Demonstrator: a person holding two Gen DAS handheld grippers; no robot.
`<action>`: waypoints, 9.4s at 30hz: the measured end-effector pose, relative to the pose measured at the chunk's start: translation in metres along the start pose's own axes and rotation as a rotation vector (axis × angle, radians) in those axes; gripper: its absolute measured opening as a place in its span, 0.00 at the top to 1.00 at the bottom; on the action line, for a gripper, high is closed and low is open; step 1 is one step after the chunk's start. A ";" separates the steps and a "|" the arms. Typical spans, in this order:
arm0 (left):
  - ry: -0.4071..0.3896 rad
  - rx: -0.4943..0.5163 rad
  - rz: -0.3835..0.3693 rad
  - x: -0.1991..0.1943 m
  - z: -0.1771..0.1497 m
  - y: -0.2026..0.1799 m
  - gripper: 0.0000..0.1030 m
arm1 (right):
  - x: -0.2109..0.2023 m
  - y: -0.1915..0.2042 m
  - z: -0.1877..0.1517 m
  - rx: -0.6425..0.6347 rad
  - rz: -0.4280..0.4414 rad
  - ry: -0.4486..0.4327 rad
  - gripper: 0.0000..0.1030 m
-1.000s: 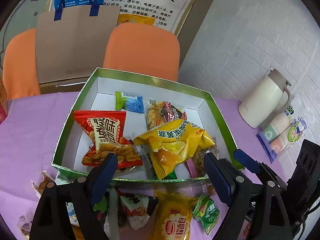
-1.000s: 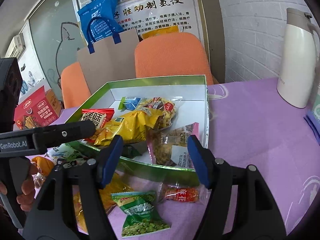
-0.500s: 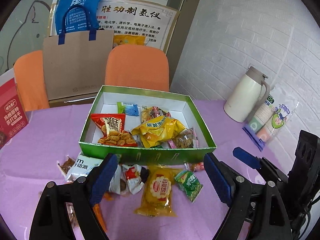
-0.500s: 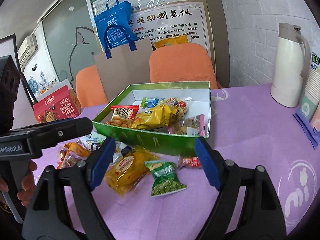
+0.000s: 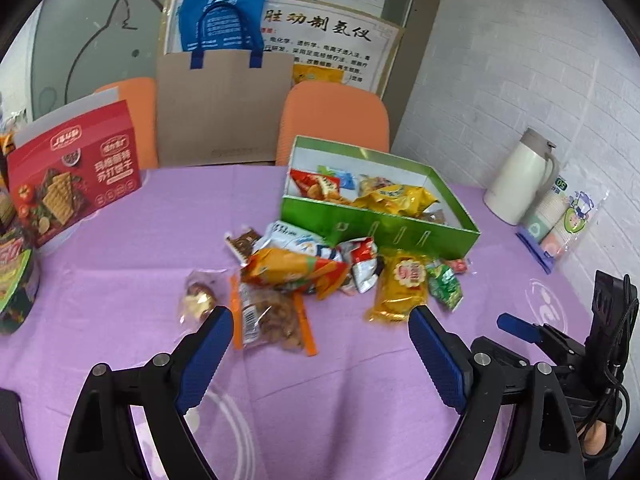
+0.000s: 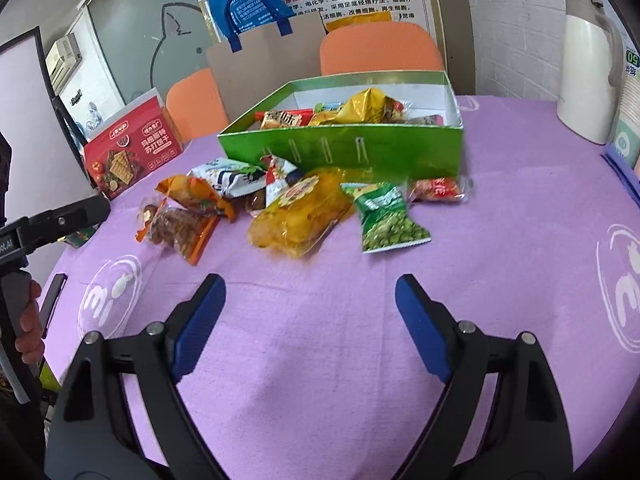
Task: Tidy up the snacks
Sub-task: 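Withdraw both grippers from the box toward the remaining snacks, then grasp the orange-edged clear nut bag with the left gripper while the right grasps the yellow bread packet, then carry both held snacks into the green box and open both grippers, then withdraw both grippers from the box toward the green pea packet, then grasp the green pea packet with the left gripper while the right grasps the small red packet, then carry both packets over the green box and open both grippers, then withdraw both grippers from the box toward the remaining snacks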
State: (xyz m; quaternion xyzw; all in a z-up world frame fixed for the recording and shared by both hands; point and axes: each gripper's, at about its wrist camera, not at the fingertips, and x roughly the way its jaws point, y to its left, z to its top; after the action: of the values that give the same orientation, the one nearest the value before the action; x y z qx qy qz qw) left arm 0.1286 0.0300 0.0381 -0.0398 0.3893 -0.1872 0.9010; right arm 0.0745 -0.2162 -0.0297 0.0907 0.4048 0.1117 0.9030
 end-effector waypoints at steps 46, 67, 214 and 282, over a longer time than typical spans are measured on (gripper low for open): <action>0.127 -0.128 -0.099 0.027 -0.070 0.034 0.43 | 0.056 -0.002 0.023 0.058 0.029 0.112 0.56; 0.170 -0.193 -0.096 0.040 -0.060 0.034 0.44 | 0.021 0.012 -0.006 -0.021 0.027 0.109 0.38; 0.254 0.096 -0.194 0.091 -0.046 -0.087 0.41 | 0.059 -0.106 0.070 0.083 -0.175 0.034 0.30; -0.008 -0.089 -0.096 0.140 0.123 -0.020 0.14 | 0.071 -0.045 0.145 -0.182 -0.181 -0.186 0.18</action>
State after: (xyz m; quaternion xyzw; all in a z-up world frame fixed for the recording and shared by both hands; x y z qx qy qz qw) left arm 0.2987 -0.0497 0.0316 -0.0991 0.3913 -0.2125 0.8899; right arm 0.2357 -0.2503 0.0036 -0.0184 0.3142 0.0570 0.9475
